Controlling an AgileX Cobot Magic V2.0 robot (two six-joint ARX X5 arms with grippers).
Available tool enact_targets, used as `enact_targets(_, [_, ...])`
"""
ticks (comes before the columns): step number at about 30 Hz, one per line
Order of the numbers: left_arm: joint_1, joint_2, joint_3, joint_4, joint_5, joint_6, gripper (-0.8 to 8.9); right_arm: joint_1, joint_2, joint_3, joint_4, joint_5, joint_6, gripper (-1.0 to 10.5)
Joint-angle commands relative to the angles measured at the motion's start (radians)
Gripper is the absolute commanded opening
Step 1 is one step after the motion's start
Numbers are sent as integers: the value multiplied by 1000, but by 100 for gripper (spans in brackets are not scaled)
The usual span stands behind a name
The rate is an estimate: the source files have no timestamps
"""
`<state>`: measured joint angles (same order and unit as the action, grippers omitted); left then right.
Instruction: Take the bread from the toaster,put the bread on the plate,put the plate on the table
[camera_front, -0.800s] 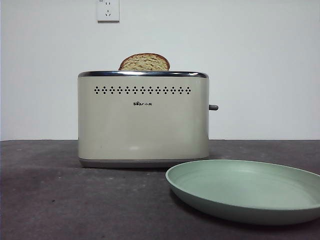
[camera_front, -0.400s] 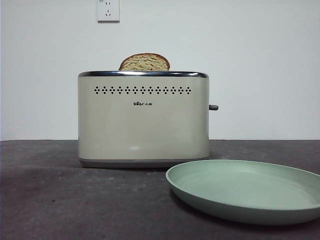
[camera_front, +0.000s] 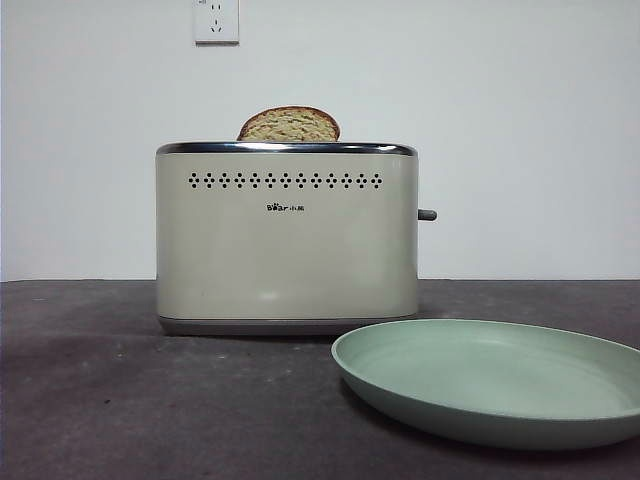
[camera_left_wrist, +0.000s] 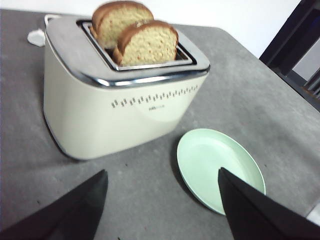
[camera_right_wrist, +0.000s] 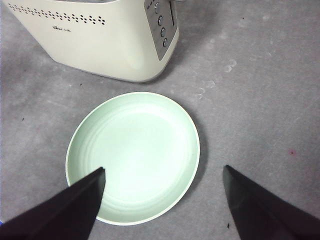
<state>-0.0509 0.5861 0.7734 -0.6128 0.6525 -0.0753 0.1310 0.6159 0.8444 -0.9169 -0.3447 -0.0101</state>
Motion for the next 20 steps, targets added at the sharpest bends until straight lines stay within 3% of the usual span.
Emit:
enact_targets(1, [-6,44,24,47,2,13,369,4,4,17,4,-1,11,383])
enact_targets(10, [-86,275,162,154,-7,89,369,4,4,17,3,-1,11,383])
enact_targets(20, [-173,630,456,181,-10,192,368,4,4,17,-6,-1,11,383])
